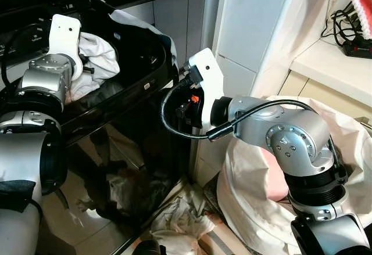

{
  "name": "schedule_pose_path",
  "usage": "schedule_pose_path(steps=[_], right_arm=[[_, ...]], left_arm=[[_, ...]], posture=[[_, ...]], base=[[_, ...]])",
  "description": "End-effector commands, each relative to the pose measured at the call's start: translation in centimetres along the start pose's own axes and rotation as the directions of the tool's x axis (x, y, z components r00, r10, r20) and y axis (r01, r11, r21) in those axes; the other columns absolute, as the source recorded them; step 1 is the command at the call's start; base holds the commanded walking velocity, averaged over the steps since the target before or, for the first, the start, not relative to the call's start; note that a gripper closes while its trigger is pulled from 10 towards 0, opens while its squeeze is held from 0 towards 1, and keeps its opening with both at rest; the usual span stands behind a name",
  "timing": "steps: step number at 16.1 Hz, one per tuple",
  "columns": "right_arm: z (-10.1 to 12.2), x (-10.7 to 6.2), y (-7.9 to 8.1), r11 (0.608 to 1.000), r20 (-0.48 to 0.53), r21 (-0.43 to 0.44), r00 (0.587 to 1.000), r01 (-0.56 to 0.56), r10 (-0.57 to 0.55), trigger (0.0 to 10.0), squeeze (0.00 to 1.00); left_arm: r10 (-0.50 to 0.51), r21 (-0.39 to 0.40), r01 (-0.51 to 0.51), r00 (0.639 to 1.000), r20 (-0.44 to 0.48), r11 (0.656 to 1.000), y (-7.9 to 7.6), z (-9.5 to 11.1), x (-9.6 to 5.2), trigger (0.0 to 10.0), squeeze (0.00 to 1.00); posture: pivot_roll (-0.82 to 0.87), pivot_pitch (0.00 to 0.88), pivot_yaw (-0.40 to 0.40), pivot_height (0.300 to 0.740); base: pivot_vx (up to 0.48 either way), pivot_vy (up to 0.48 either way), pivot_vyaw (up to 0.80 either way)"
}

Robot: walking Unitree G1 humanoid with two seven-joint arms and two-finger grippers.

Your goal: Clothes washing

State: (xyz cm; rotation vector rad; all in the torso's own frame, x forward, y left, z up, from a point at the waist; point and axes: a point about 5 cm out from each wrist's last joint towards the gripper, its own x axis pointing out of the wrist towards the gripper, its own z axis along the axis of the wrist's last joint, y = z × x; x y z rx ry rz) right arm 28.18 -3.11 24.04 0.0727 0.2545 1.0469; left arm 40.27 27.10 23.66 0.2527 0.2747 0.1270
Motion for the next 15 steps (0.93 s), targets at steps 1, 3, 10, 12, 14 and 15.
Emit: schedule_pose_path(steps=[1,3,10,12,14,15], right_arm=[[0.2,0.0,0.3,1.0,-0.001,-0.016,1.0,-0.007,0.007,10.0,0.0],[0.3,0.0,0.2,1.0,0.0,-0.027,1.0,0.01,-0.01,10.0,0.0],[0.4,-0.1,-0.4,0.996,0.012,-0.057,0.997,0.071,-0.07,10.0,0.0],[1.0,-1.4,-2.9,0.925,0.157,-0.125,0.927,0.36,-0.339,10.0,0.0],[1.1,-2.0,-3.5,0.902,0.201,-0.084,0.894,0.424,-0.401,10.0,0.0],[0.8,-2.7,-3.8,0.886,0.219,-0.061,0.872,0.46,-0.438,10.0,0.0]], left_arm=[[-0.028,-0.021,0.029,0.999,0.021,0.999,-0.2,0.9,-0.1,10.0,1.0],[-0.034,-0.007,0.035,0.999,0.018,0.999,-0.1,0.9,-0.1,10.0,1.0],[-0.042,0.138,0.016,0.982,0.182,0.99,0.0,2.8,-0.5,10.0,1.0],[-0.158,-0.054,0.191,0.914,0.375,0.98,-1.9,3.5,-1.7,10.0,0.0],[-0.151,-0.053,0.189,0.898,0.414,0.981,-2.9,2.6,-2.6,10.0,0.0],[-0.169,-0.074,0.224,0.879,0.446,0.972,-4.5,1.2,-3.8,10.0,0.0]], posture=[[0.05,0.0,0.01,0.74],[0.05,0.0,0.011,0.74],[0.04,0.0,0.017,0.74],[0.04,0.0,0.016,0.74],[0.05,0.0,0.009,0.74],[0.05,0.0,0.004,0.74]], base=[[0.0,0.0,0.0],[0.0,0.0,0.0],[0.0,0.0,0.0],[0.0,0.0,0.0],[0.0,0.0,0.0],[0.0,0.0,0.0]])
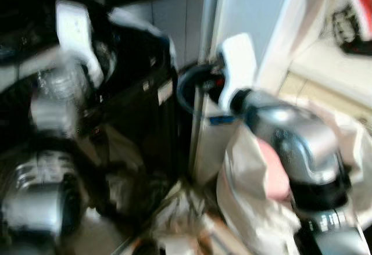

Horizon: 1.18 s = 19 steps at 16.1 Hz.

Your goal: Clothes washing

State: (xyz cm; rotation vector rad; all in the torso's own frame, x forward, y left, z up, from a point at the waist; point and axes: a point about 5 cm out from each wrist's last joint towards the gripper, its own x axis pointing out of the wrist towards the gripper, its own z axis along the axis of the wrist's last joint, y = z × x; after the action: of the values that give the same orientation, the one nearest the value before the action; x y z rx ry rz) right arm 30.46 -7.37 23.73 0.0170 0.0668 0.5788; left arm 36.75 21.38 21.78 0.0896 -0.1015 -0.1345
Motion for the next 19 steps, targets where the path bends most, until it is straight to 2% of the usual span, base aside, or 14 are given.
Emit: schedule_pose_path(steps=[1,2,6,8,9,13,18,19], right_arm=[[0.3,-0.6,-0.1,1.0,0.033,-0.007,0.999,0.021,-0.021,10.0,0.0],[-0.3,-0.9,-0.1,0.999,0.023,-0.009,0.999,0.033,-0.033,10.0,0.0],[-1.2,-1.2,-0.4,0.998,0.008,-0.017,0.998,0.062,-0.062,10.0,0.0],[-1.5,-1.4,-0.8,0.996,0.009,-0.023,0.996,0.09,-0.089,10.0,0.0],[-1.9,-1.7,-1.1,0.994,0.003,-0.018,0.994,0.111,-0.111,10.0,0.0],[-2.9,-2.4,-1.6,0.989,-0.021,-0.003,0.989,0.146,-0.146,10.0,0.0],[-3.6,-2.8,-1.9,0.985,-0.036,-0.008,0.985,0.171,-0.171,10.0,0.0],[-3.7,-2.8,-2.0,0.984,-0.041,-0.011,0.984,0.175,-0.176,10.0,0.0]], left_arm=[[-0.003,-0.05,0.006,0.998,0.059,0.999,-1.2,1.1,-0.8,10.0,0.0],[-0.007,-0.078,0.009,0.999,0.034,0.997,-2.4,0.1,-2.1,10.0,0.0],[-0.03,-0.095,0.029,1.0,-0.006,0.995,-4.3,-1.0,-4.1,10.0,0.0],[-0.084,-0.082,0.082,0.996,-0.013,0.993,-5.6,-0.8,-4.8,10.0,0.0],[-0.077,-0.095,0.074,0.997,-0.024,0.993,-5.7,-1.2,-5.2,10.0,0.0],[-0.099,-0.04,0.096,0.992,-0.076,0.995,-6.2,-1.6,-5.6,10.0,0.0],[-0.118,-0.011,0.118,0.989,-0.086,0.993,-6.8,-1.4,-5.6,10.0,0.0],[-0.116,-0.025,0.114,0.989,-0.093,0.993,-6.9,-1.6,-5.5,10.0,0.0]], posture=[[0.06,0.0,-0.01,0.74],[0.06,0.0,-0.011,0.74],[0.07,0.0,-0.019,0.74],[0.07,0.0,-0.02,0.74],[0.07,0.0,-0.017,0.74],[0.07,0.0,-0.005,0.74],[0.06,0.0,0.011,0.74],[0.06,0.0,0.01,0.74]], base=[[0.0,0.0,0.0],[-0.334,0.0,0.0],[-0.334,0.0,0.0],[0.0,0.0,0.0],[0.0,0.0,0.0],[0.0,-0.326,0.0],[0.0,-0.473,0.0],[0.0,0.0,0.0]])
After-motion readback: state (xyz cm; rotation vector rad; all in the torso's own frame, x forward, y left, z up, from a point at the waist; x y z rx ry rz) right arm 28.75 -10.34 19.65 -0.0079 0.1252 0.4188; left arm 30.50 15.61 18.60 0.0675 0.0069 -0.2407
